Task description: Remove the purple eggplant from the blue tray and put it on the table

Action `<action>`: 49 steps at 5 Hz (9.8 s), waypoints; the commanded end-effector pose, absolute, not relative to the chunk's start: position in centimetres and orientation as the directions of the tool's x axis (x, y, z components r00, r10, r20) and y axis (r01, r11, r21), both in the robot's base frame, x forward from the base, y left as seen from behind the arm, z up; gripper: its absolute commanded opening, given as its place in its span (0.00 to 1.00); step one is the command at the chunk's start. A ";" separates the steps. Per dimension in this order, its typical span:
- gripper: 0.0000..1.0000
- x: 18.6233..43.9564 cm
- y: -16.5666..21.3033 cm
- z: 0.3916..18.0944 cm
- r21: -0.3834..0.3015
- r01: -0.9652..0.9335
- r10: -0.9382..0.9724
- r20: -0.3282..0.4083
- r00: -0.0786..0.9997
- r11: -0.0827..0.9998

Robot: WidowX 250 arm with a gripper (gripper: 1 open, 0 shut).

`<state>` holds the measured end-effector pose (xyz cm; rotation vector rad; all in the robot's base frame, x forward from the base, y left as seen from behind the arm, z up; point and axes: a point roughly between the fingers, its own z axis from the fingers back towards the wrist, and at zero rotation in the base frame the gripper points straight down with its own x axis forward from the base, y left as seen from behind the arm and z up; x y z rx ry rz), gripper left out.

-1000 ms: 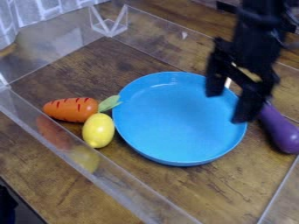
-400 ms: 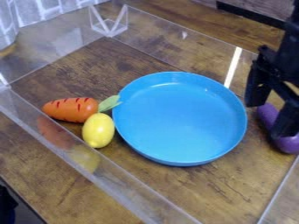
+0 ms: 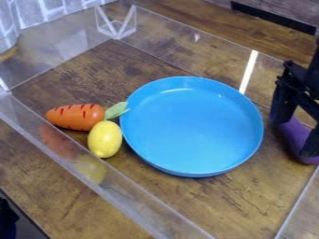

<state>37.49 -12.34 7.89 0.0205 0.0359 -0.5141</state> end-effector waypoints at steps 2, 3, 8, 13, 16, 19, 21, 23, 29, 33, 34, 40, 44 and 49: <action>1.00 38.6 -11.6 8.3 0.017 0.558 -0.558 0.008 0.830 0.830; 0.00 38.8 -11.8 7.3 0.016 0.557 -0.557 0.004 0.831 0.831; 0.00 39.2 -4.8 17.7 0.111 0.418 -0.430 0.124 0.894 0.902; 1.00 40.7 -2.5 14.9 0.098 0.420 -0.429 0.103 0.897 0.902; 1.00 39.3 -3.9 12.7 0.114 0.307 -0.319 0.113 0.941 0.945; 1.00 41.2 -3.7 13.5 0.116 0.297 -0.310 0.118 0.943 0.948; 1.00 41.2 -3.8 14.0 0.120 0.331 -0.344 0.118 0.931 0.936; 1.00 39.9 -3.6 14.2 0.124 0.365 -0.379 0.122 0.917 0.923; 1.00 39.8 -2.0 13.0 0.125 0.497 -0.510 0.113 0.853 0.859; 1.00 38.3 -4.1 12.1 0.136 0.316 -0.332 0.120 0.936 0.939; 1.00 38.2 -3.7 11.4 0.134 0.330 -0.345 0.110 0.932 0.934; 1.00 40.3 -2.3 10.5 0.119 0.369 -0.379 0.074 0.922 0.922; 1.00 34.7 4.5 16.3 0.167 0.221 -0.245 0.141 0.959 0.961; 1.00 37.6 4.5 14.8 0.177 0.486 -0.509 0.123 0.852 0.856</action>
